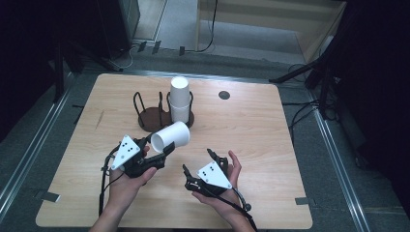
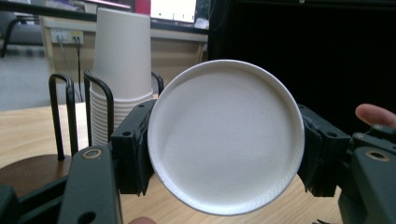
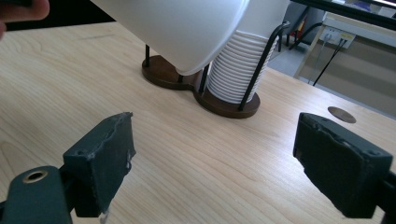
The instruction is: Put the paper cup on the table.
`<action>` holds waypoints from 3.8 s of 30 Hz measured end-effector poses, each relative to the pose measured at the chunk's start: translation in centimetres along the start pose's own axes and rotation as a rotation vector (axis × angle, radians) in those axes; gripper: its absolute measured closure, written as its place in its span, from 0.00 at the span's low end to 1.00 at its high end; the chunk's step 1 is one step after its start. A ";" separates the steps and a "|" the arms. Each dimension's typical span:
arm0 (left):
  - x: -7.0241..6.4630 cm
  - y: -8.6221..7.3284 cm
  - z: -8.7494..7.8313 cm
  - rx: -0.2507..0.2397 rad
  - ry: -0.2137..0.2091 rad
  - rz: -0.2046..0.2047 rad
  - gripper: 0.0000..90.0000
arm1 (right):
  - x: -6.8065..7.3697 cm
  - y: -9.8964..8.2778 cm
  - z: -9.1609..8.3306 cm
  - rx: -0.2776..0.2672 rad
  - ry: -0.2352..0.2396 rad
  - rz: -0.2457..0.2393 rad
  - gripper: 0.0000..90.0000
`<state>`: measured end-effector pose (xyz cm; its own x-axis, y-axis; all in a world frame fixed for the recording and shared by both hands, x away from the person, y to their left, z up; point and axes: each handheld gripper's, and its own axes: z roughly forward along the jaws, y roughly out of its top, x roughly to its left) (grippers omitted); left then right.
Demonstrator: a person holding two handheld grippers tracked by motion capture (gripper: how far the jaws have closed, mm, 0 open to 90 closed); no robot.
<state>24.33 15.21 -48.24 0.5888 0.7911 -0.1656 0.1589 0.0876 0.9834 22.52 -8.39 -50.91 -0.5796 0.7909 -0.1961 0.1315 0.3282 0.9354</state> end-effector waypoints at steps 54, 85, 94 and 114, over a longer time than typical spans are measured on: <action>-0.8 -1.6 1.1 -0.143 -0.018 0.064 0.36 | -2.4 3.9 0.4 -0.105 0.161 1.330 0.00; -1.6 -1.9 1.4 -0.140 -0.041 0.086 0.36 | -2.7 3.1 5.1 0.005 0.340 1.809 0.00; -1.7 -1.9 1.5 -0.137 -0.050 0.093 0.36 | -3.0 3.0 5.8 0.007 0.363 1.834 0.00; -1.8 -1.6 1.3 -0.136 -0.070 0.079 0.35 | -2.7 3.1 6.2 -0.040 0.398 1.872 0.23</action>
<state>24.07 12.86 -49.64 0.6497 0.7551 -0.0875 0.0037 0.1120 0.9937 29.51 -6.31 -49.29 0.1354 -0.0809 0.9875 0.7032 -0.6943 -0.1533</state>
